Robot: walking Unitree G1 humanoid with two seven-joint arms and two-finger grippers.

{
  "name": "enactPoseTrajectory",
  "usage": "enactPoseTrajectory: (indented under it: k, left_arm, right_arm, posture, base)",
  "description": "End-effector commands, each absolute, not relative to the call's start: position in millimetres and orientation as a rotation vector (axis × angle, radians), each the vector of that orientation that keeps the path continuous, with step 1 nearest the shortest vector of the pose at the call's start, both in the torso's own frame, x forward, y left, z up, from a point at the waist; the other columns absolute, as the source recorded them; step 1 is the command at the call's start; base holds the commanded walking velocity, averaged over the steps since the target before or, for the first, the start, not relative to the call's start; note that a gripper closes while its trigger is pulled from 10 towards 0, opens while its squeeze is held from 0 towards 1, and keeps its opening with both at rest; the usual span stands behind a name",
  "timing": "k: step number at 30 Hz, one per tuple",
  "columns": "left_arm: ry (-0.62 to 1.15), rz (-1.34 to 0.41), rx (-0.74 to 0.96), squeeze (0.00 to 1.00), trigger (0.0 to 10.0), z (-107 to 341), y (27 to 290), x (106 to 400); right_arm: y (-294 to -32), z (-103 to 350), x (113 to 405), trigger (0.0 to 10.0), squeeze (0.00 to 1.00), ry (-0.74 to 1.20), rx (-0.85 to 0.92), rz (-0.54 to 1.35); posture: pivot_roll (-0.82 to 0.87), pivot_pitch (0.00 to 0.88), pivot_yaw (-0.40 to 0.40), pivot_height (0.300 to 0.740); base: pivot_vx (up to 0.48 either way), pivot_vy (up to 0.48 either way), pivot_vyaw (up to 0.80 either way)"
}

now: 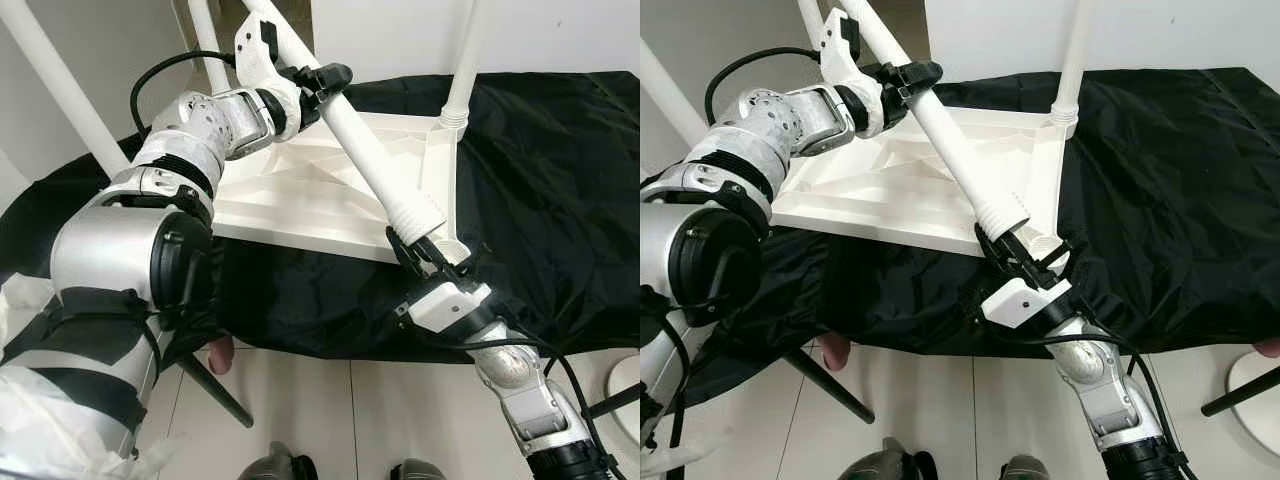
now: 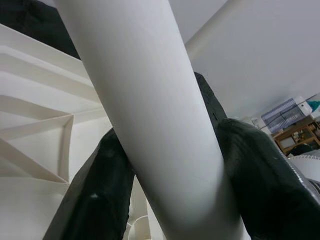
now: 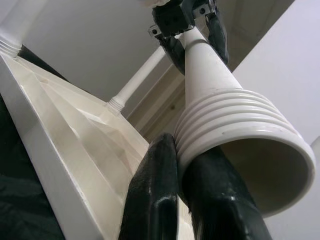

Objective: Building children table

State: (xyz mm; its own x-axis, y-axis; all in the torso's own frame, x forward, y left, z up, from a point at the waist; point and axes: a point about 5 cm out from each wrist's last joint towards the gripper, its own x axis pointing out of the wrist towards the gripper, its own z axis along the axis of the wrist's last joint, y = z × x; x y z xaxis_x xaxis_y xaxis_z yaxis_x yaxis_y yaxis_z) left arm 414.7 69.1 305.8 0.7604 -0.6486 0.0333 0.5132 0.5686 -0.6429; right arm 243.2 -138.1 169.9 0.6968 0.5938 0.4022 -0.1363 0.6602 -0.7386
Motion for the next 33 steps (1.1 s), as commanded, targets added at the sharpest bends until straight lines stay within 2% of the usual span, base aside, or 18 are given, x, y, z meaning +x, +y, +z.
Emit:
enactPoseTrajectory:
  k: [1,7,8,13,14,16,17,33]
  left_arm:
    - [0.179,-0.890,-0.646,0.00,0.0,309.6,61.9,408.0]
    - [0.177,-0.861,-0.662,0.00,0.0,312.6,68.1,409.4]
    - [0.184,-0.854,-0.657,0.00,10.0,311.6,69.0,409.7]
    - [0.195,-0.823,-0.672,0.00,10.0,309.5,73.4,410.9]
    - [0.197,-0.812,-0.682,0.00,10.0,309.0,74.8,411.4]
    - [0.199,-0.805,-0.688,0.00,10.0,308.7,75.6,411.7]
    - [0.200,-0.800,-0.686,0.00,10.0,308.1,76.2,411.9]
    - [0.207,-0.764,-0.693,0.00,10.0,304.6,79.1,413.4]
  right_arm:
    - [-133.9,172.5,239.4,10.0,1.00,-0.724,-0.698,0.470]
    - [-134.8,170.2,232.1,10.0,1.00,-0.755,-0.651,0.382]
    - [-134.9,169.3,229.7,10.0,1.00,-0.762,-0.652,0.364]
    - [-137.8,165.0,222.1,10.0,1.00,-0.772,-0.683,0.297]
    - [-139.2,163.3,220.1,10.0,0.65,-0.769,-0.693,0.282]
    - [-140.1,162.3,219.0,10.0,0.65,-0.767,-0.698,0.275]
    - [-141.4,161.2,217.5,10.0,0.00,-0.763,-0.701,0.267]
    - [-148.0,151.8,211.7,10.0,0.00,-0.730,-0.672,0.158]
  posture:
    - [-0.10,0.003,0.162,0.740]
    - [-0.10,0.001,0.157,0.740]
    - [-0.10,0.001,0.157,0.740]
    - [-0.09,0.000,0.148,0.740]
    - [-0.09,0.000,0.148,0.740]
    - [-0.09,0.000,0.148,0.740]
    - [-0.09,0.000,0.147,0.740]
    - [-0.10,0.016,0.165,0.740]
  base:
    - [0.000,0.000,0.00]
    - [0.000,0.000,0.00]
    - [0.000,0.000,0.00]
    - [0.000,0.000,0.00]
    - [0.000,0.000,0.00]
    - [0.000,0.000,0.00]
    - [0.000,0.000,0.00]
    - [0.000,0.000,0.00]
